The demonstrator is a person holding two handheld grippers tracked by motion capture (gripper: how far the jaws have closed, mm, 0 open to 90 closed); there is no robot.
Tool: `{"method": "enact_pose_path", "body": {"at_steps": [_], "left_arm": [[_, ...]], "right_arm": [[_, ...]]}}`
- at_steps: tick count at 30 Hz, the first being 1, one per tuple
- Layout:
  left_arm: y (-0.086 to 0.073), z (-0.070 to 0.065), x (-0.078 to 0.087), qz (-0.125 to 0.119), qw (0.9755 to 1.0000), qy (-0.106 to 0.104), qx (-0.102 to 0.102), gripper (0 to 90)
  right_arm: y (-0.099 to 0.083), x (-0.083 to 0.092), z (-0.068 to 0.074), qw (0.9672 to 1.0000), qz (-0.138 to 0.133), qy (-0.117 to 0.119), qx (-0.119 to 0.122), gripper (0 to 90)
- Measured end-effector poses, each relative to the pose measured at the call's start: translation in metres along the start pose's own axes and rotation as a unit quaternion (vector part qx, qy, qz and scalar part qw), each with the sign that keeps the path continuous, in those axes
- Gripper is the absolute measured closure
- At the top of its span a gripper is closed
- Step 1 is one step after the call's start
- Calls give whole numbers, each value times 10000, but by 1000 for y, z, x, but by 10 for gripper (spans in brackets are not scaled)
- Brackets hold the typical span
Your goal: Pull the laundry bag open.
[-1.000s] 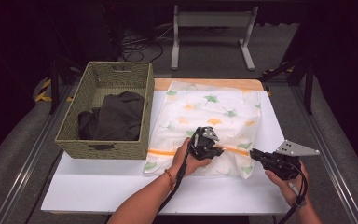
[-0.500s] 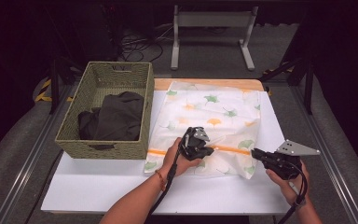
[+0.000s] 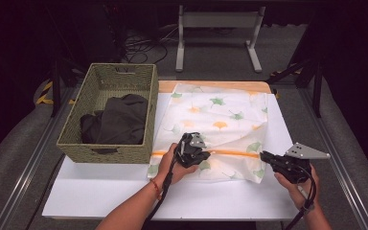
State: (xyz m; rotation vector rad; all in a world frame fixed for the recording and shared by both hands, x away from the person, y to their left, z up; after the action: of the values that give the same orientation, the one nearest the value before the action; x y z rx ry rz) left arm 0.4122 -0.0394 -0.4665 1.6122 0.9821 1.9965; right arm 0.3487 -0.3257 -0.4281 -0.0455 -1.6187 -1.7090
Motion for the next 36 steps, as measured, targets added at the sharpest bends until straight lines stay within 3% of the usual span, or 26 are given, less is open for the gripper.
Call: {"method": "enact_pose_path", "body": {"at_steps": [10, 15, 20, 24, 27, 36], "left_arm": [[-15, -3, 15, 189, 9994, 233, -144, 900], [-19, 0, 11, 147, 9997, 204, 4, 900], [-20, 0, 4, 418, 9990, 102, -152, 900], [-19, 1, -1, 531, 9985, 93, -117, 900], [-16, 4, -4, 599, 9981, -25, -106, 900], [-7, 4, -10, 794, 9968, -39, -83, 898]], "right_arm": [[0, -1, -2, 10000, 11, -67, -37, 861], [0, -2, -2, 10000, 23, -3, -60, 861], [-1, 0, -3, 10000, 20, -32, -65, 861], [-1, 0, -4, 10000, 9, 26, -84, 861], [0, 1, -3, 10000, -7, 27, -62, 861], [0, 0, -1, 10000, 19, 63, -62, 861]]}}
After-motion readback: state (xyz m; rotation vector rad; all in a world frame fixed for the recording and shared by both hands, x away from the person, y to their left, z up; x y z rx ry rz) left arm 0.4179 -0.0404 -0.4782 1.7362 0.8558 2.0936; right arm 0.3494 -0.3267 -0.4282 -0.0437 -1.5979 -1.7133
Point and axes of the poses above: each handheld gripper's, and its own axes: x roughly backward along the jaws, y roughly out of its top, z roughly to its left, the point moved 4 cm from there along -x, roughly forward along the jaws, and after that the axes turned 12 degrees about -x, right-handed, at the moved point
